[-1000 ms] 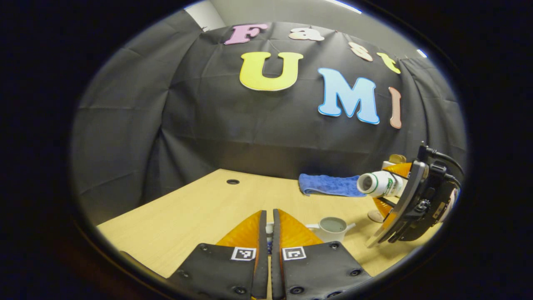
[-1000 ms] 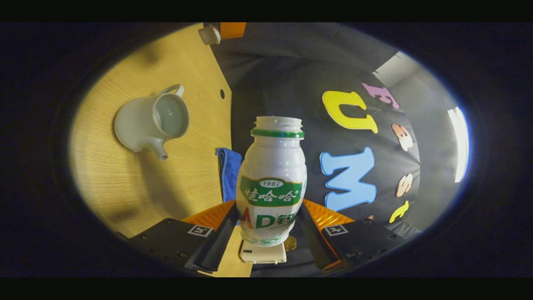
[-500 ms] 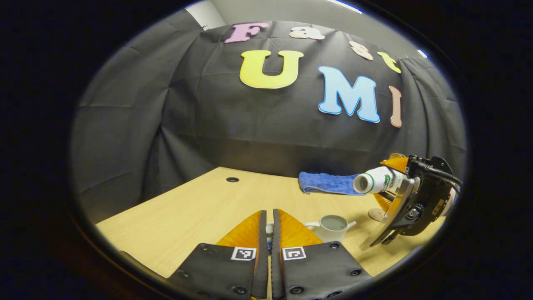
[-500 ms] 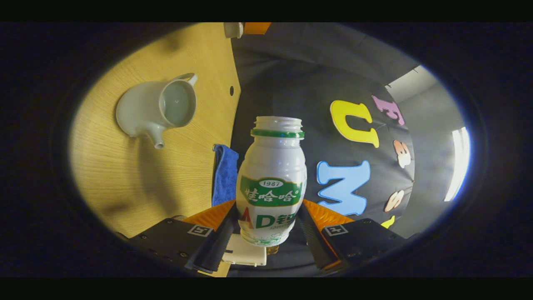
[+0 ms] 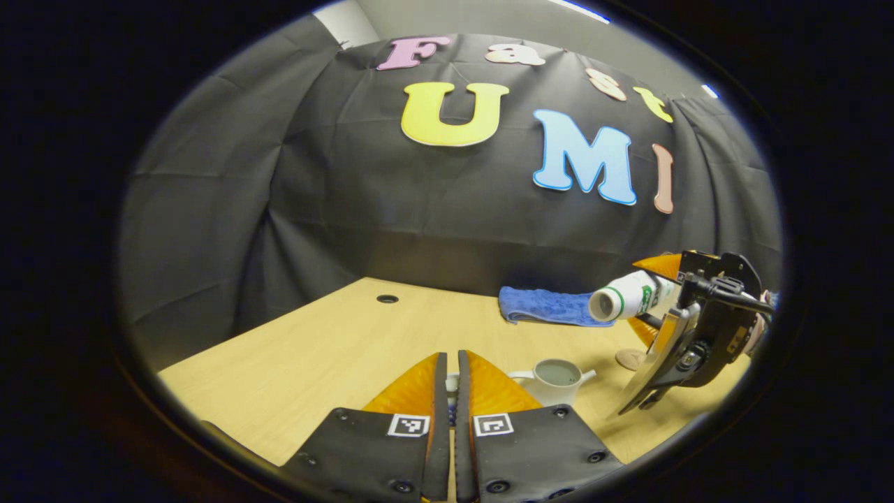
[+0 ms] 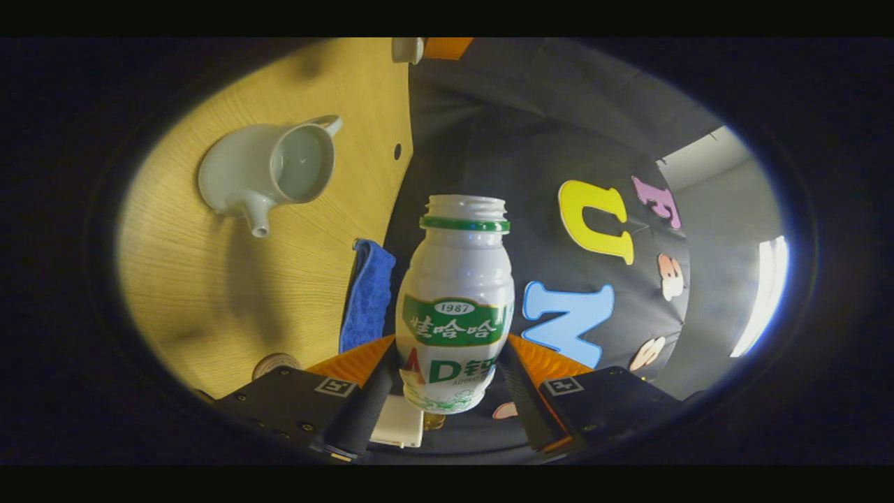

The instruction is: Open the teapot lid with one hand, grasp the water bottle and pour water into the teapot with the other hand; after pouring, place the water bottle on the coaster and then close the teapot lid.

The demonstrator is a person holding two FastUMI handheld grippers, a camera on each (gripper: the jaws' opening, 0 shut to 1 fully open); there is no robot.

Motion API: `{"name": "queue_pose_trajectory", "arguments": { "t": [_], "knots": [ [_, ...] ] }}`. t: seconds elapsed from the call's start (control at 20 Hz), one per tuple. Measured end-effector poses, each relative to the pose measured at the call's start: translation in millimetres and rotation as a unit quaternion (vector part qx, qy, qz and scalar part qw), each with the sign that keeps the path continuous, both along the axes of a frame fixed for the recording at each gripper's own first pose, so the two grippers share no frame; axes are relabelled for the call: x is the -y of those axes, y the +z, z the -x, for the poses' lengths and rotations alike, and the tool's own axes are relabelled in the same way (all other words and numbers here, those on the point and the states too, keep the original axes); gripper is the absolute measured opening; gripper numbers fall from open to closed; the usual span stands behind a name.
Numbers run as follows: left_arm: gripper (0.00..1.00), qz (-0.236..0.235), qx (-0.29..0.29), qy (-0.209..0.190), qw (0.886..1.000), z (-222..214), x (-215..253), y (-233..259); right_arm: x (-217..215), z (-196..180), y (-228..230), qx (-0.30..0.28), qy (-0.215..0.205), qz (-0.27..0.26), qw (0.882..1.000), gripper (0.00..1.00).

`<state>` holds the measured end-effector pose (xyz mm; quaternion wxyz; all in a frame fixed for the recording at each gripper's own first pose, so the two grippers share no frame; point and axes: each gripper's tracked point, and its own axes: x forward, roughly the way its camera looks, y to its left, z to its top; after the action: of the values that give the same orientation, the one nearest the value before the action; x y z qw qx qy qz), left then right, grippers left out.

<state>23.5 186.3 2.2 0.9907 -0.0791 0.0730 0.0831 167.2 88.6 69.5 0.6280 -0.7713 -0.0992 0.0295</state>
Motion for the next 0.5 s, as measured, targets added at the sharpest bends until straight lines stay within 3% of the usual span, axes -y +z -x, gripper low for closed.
{"name": "queue_pose_trajectory", "arguments": {
  "t": [0.4,0.5],
  "knots": [
    [0.09,0.001,-0.003,0.000,1.000,0.6,0.0,-2.8,-3.7,-0.3,9.8,0.015,0.011,0.031,0.999,0.82],
    [0.13,0.002,-0.003,0.000,1.000,1.3,-1.3,-4.0,-4.3,-0.2,11.3,0.019,0.012,0.036,0.999,0.82]
  ]
}}
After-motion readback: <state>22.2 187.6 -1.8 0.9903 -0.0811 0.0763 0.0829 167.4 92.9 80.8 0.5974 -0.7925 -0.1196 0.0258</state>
